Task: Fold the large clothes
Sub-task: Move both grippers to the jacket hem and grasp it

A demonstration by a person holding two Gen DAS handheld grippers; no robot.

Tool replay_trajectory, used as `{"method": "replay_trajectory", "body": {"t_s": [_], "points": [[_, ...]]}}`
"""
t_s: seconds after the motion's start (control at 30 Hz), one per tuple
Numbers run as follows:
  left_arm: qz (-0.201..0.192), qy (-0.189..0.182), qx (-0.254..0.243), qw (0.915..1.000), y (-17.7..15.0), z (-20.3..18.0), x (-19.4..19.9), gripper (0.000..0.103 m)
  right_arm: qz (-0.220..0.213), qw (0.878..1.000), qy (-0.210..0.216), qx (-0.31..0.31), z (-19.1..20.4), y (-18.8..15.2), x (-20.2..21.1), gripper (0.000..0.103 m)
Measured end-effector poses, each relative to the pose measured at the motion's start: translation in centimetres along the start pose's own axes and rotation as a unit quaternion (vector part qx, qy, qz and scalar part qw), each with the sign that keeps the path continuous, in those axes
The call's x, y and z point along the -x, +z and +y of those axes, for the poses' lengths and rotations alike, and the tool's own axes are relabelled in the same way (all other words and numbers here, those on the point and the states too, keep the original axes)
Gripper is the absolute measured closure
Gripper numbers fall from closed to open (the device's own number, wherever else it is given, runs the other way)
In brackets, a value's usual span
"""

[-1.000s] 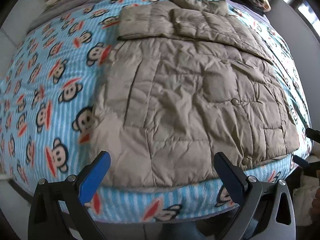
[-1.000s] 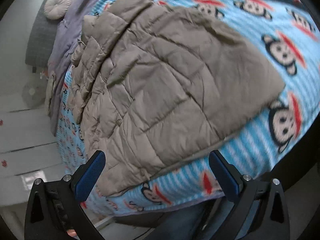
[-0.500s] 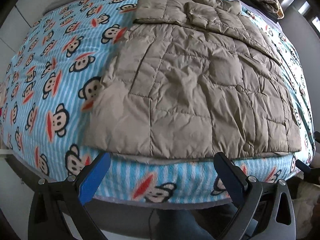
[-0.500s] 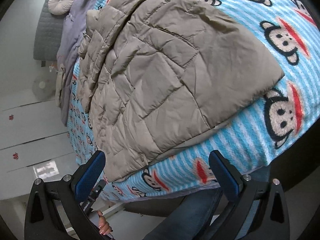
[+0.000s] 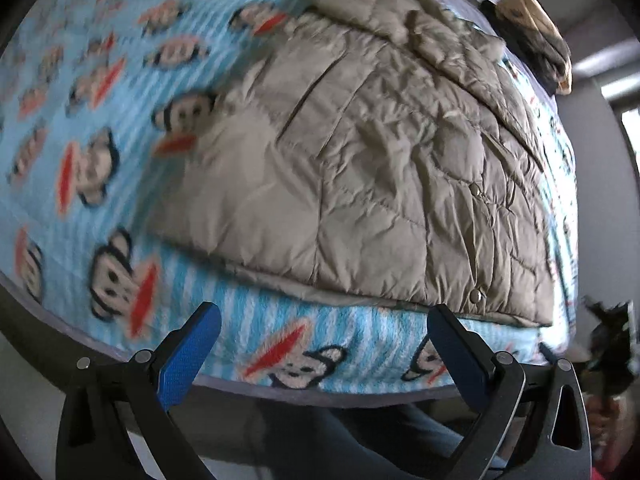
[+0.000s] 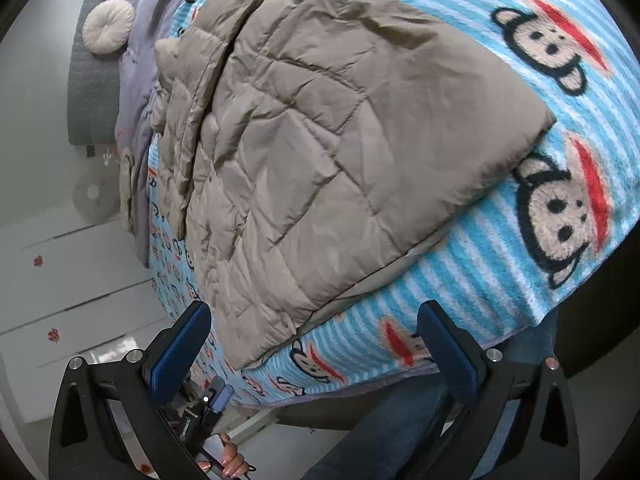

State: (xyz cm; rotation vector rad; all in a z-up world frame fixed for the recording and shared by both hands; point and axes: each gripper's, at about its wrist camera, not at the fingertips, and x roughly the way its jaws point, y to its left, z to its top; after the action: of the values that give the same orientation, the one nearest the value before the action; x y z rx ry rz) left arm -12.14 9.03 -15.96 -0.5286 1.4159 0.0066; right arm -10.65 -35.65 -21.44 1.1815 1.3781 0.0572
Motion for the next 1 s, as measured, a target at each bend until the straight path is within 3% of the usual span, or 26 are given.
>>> {"method": "replay_trajectory", "body": {"t_s": [0.13, 0.3, 0.47, 0.63, 0.7, 0.8, 0.87, 0.97, 1.0], "points": [[0.031, -0.079, 0.067, 0.9941, 0.0, 2.2, -2.4, 0.000, -0.013, 0.999, 0.028, -0.042, -2.1, 0.5, 0.3, 0.000], [0.028, -0.135, 0.096, 0.9858, 1.7, 2.1, -4.3, 0.000, -0.036, 0.993, 0.066, -0.089, -4.3, 1.5, 0.3, 0.000], [0.044, -0.137, 0.087, 0.9858, 4.0, 1.2, -6.4, 0.000, -0.047, 0.986, 0.103, -0.121, -4.9, 3.0, -0.8, 0.000], [0.044, -0.122, 0.057, 0.9900, 4.9, 0.0, -6.9, 0.001, -0.047, 0.985, 0.098, -0.134, -4.6, 3.7, -2.4, 0.000], [0.036, -0.116, 0.042, 0.9917, 5.1, -0.5, -6.7, 0.008, -0.050, 0.985, 0.103, -0.129, -4.2, 3.7, -2.7, 0.000], [0.037, -0.103, 0.020, 0.9937, 5.5, -0.9, -6.5, 0.029, -0.060, 0.984, 0.103, -0.133, -3.9, 3.7, -3.0, 0.002], [0.045, -0.094, 0.009, 0.9946, 5.9, -0.9, -6.7, 0.055, -0.065, 0.982, 0.108, -0.142, -4.0, 3.5, -3.2, 0.005], [0.047, -0.093, -0.001, 0.9946, 6.2, -0.2, -6.5, 0.085, -0.073, 0.978, 0.102, -0.167, -4.7, 3.0, -3.5, 0.034], [0.043, -0.098, -0.002, 0.9942, 6.5, -0.1, -6.2, 0.086, -0.075, 0.977, 0.099, -0.171, -4.9, 2.9, -3.6, 0.052]]}}
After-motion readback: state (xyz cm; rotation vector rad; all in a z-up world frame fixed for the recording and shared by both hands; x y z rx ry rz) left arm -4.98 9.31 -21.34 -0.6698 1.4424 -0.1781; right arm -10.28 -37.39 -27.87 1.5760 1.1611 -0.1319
